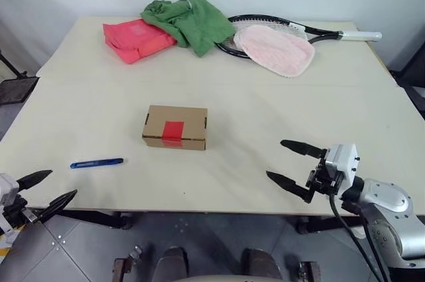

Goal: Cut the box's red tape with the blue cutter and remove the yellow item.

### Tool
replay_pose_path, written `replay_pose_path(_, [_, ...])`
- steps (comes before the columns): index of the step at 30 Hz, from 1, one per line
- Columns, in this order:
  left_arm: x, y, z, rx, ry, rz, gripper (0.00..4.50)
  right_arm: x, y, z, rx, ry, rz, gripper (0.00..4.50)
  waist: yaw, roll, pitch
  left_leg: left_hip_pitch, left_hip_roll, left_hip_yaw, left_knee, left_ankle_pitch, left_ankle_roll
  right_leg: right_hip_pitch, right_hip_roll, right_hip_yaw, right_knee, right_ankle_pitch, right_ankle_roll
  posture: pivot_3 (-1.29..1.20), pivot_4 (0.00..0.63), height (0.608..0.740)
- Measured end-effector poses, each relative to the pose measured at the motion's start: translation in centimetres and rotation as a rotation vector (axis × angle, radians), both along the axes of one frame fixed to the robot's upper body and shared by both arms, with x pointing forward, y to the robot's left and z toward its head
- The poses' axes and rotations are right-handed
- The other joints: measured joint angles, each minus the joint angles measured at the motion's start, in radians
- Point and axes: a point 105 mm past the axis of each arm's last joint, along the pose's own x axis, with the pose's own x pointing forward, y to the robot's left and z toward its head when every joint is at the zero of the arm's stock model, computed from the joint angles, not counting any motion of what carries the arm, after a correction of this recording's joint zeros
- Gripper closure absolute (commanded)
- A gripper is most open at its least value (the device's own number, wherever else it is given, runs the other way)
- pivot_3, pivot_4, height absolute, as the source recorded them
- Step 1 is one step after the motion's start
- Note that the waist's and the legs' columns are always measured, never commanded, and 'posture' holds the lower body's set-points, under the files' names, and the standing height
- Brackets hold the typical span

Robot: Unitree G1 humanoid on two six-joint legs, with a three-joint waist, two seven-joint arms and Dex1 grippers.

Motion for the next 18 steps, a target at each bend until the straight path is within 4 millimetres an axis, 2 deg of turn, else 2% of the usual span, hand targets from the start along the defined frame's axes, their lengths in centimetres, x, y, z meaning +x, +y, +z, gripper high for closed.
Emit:
replay_pose_path(6, [0.9,-0.6,0.4,-0.109,0.031,-0.026,0.03,-0.5,0.7,0.0,0.007,0.02,0.038,0.0,0.003,0.0,0.0,0.0,0.0,0.0,0.0,0.0,0.0,0.0,0.0,0.0,0.001,0.0,0.0,0.0,0.15,0.74])
replay_pose_path(8, [2.1,-1.7,1.2,-0.143,0.033,-0.088,0.41,-1.1,2.0,0.1,0.012,0.037,0.101,0.38,0.008,0.0,0.0,0.0,0.0,0.0,0.001,0.0,0.0,0.0,0.0,0.0,0.001,0.0,0.0,0.0,0.15,0.74])
replay_pose_path(11, [5.1,-4.1,3.2,-0.151,-0.037,-0.195,1.22,-1.7,3.8,-0.2,0.005,0.078,0.179,1.24,0.015,0.0,0.0,0.0,0.0,0.0,0.002,0.0,0.0,0.0,0.0,0.0,0.001,0.0,-0.001,0.0,0.15,0.74])
replay_pose_path(13, [8.0,-6.0,5.1,-0.134,-0.109,-0.263,1.87,-1.6,5.4,-0.7,-0.012,0.101,0.208,2.01,0.013,-0.002,-0.001,0.0,0.0,0.0,0.002,0.0,0.0,0.0,0.0,0.0,0.002,0.0,-0.001,0.0,0.15,0.74])
replay_pose_path(15, [9.5,-6.8,6.0,-0.115,-0.144,-0.282,2.48,-1.4,6.2,-1.2,-0.035,0.112,0.211,2.69,0.006,-0.002,-0.001,-0.001,0.0,0.001,0.001,0.0,0.0,-0.001,0.0,0.0,0.001,0.0,-0.001,0.0,0.15,0.74])
replay_pose_path(18, [13.8,-8.5,6.9,-0.116,-0.186,-0.278,3.37,0.2,7.4,-1.8,-0.056,0.143,0.167,3.71,0.006,-0.002,-0.001,0.0,0.0,0.001,0.001,0.0,-0.001,-0.002,0.001,0.0,0.003,0.0,-0.001,0.0,0.15,0.74])
